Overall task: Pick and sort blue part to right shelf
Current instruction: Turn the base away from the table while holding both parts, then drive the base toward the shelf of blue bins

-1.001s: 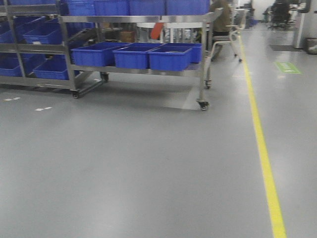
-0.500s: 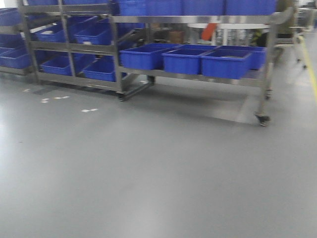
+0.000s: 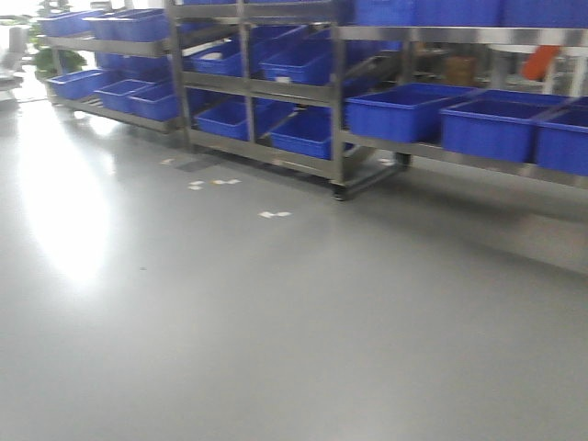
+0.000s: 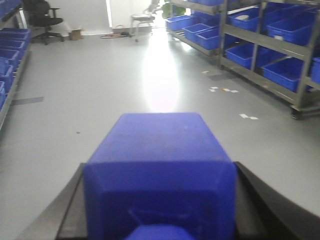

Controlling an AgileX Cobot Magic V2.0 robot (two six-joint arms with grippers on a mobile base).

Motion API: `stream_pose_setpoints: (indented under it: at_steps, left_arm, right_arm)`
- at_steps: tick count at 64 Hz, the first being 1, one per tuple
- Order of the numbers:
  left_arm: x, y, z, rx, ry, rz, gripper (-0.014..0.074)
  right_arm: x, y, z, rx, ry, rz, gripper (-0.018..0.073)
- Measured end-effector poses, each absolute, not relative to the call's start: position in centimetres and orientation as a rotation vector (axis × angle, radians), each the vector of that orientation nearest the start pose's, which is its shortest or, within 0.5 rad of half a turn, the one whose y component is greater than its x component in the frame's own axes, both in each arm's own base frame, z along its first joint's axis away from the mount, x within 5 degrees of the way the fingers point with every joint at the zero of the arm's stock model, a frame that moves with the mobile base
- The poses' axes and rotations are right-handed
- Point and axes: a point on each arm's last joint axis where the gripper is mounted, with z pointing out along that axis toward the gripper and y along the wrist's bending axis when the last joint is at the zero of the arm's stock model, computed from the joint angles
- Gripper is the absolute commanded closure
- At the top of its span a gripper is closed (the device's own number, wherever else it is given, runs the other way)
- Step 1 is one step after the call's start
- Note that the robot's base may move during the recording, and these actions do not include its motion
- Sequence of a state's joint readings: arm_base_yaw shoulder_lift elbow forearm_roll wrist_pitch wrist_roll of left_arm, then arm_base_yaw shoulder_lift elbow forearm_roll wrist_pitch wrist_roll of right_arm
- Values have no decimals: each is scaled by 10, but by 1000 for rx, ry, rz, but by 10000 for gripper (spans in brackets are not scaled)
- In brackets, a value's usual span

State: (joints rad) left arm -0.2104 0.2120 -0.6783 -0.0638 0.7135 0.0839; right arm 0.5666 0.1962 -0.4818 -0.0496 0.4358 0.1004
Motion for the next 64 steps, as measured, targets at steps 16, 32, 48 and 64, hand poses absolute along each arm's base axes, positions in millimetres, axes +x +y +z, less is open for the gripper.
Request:
stream_pose_setpoints:
  at_steps: [16,32,48,64]
  left_arm:
    - [22,-9,356,243,1715,-165,293]
    - [22,-9,356,243,1715,-165,293]
    - [22,-9,356,243,1715,-167,293]
    - [22,-9,356,243,1715,-169,293]
  right_arm:
    - [41,24,322,-402,1603,459,258]
    - [41,24,322,-402,1603,459,258]
    - [41,24,322,-402,1603,459,258]
    - [41,24,322,-402,1603,458,258]
